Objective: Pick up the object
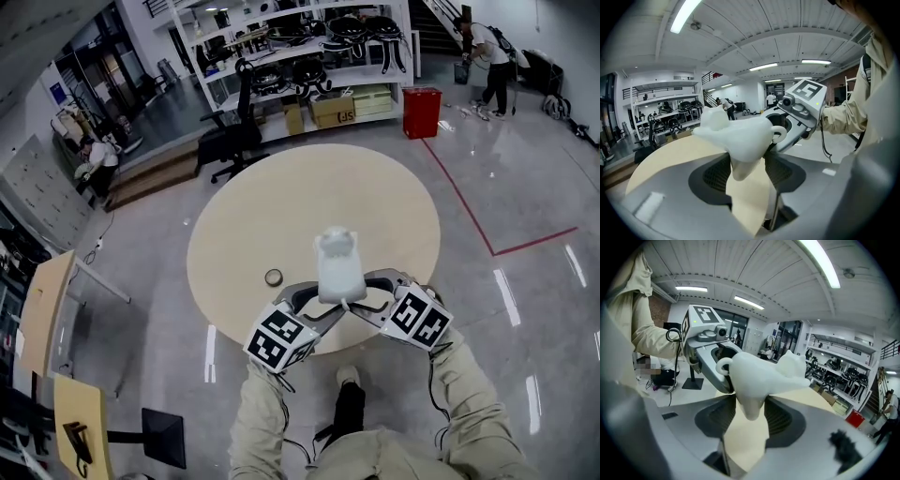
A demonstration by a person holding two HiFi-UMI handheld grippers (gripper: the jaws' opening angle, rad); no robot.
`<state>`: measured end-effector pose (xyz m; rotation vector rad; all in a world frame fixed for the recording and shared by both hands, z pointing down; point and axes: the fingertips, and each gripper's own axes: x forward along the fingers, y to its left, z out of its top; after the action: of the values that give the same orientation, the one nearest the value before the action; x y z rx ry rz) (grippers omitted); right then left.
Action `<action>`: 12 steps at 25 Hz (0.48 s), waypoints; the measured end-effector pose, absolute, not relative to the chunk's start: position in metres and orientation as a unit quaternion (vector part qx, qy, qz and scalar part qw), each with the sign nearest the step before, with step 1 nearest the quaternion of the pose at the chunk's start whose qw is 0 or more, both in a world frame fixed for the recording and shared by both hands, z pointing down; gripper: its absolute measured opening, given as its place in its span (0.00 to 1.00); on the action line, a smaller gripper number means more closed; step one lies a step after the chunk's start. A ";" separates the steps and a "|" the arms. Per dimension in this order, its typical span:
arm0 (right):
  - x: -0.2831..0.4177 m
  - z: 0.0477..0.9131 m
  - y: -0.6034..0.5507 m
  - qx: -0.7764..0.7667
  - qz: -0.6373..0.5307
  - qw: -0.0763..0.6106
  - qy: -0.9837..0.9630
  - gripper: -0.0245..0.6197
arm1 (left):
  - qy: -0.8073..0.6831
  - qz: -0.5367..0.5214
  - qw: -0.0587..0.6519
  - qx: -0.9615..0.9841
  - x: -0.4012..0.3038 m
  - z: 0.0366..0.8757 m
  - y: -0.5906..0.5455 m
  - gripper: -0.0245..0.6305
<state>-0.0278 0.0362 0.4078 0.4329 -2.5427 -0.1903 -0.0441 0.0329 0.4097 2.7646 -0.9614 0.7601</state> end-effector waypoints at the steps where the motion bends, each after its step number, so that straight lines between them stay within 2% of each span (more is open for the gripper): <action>1: -0.024 0.407 0.052 0.162 -0.073 0.273 -0.946 0.34 | -0.317 0.251 0.057 0.913 -0.040 0.409 0.049 0.40; 12: -0.001 0.368 0.124 0.166 -0.092 0.261 -0.946 0.34 | -0.322 0.243 0.032 0.915 -0.017 0.370 0.121 0.40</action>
<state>-0.0009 0.1243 0.3682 0.4501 -2.5622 -0.2487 -0.0172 0.1206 0.3699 2.8162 -0.9900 0.7477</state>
